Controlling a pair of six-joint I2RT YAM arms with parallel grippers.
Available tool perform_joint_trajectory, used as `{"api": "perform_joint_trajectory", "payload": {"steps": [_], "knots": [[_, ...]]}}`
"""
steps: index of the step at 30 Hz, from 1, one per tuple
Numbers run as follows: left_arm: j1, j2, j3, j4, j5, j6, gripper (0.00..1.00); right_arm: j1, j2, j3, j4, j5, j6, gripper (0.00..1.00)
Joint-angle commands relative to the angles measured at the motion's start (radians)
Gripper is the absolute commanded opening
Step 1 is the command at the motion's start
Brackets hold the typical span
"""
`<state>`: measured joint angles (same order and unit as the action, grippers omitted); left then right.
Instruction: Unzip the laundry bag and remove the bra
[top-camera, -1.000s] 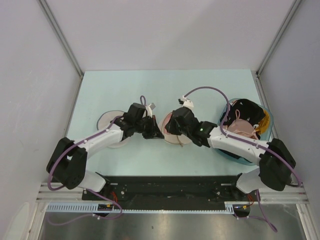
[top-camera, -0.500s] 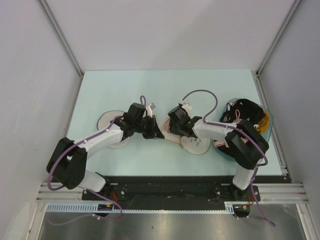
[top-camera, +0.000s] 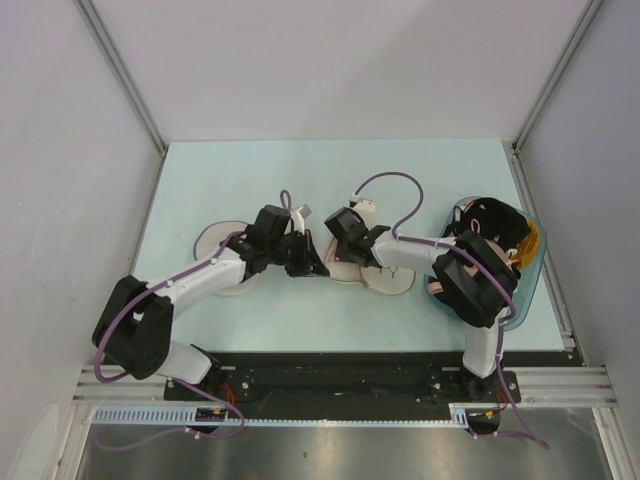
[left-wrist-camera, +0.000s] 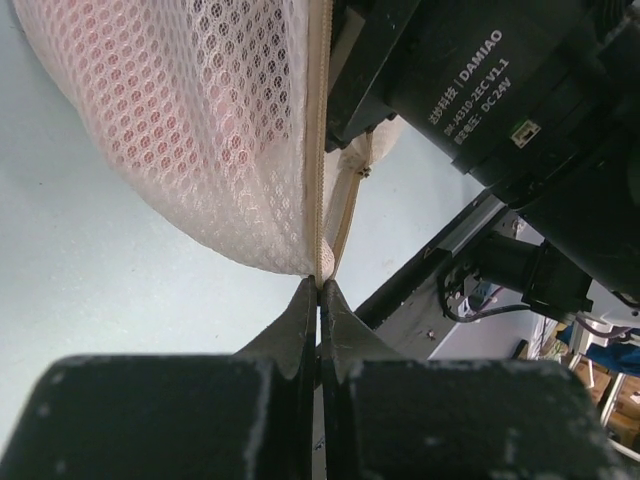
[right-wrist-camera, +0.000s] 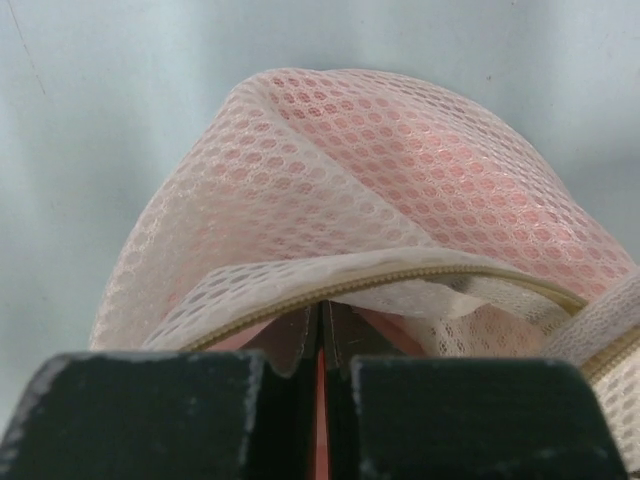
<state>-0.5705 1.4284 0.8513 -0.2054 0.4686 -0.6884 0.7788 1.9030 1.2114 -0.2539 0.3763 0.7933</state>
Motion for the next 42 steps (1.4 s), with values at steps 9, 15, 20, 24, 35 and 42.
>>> {"api": "perform_joint_trajectory", "payload": {"steps": [9,15,20,24,35,42], "knots": [[0.061,-0.040,0.054,-0.046,0.007,0.063,0.00,0.131,-0.366,-0.004,-0.133,0.059,-0.108,0.00],[0.087,-0.037,0.034,-0.028,0.018,0.061,0.00,0.207,-0.490,-0.013,-0.157,0.061,-0.089,0.00],[0.116,-0.045,0.043,-0.042,0.018,0.067,0.00,0.231,-0.539,-0.074,-0.206,0.058,-0.072,0.00],[0.159,-0.042,0.055,-0.041,0.042,0.069,0.01,0.231,-0.559,-0.165,-0.209,-0.038,-0.077,0.00],[0.199,-0.046,0.193,-0.101,0.087,0.127,0.00,0.290,-0.659,-0.240,-0.067,-0.319,-0.261,0.00],[0.190,0.009,0.163,-0.095,0.111,0.122,0.00,0.278,-0.823,-0.240,0.125,-0.366,-0.258,0.00]]}}
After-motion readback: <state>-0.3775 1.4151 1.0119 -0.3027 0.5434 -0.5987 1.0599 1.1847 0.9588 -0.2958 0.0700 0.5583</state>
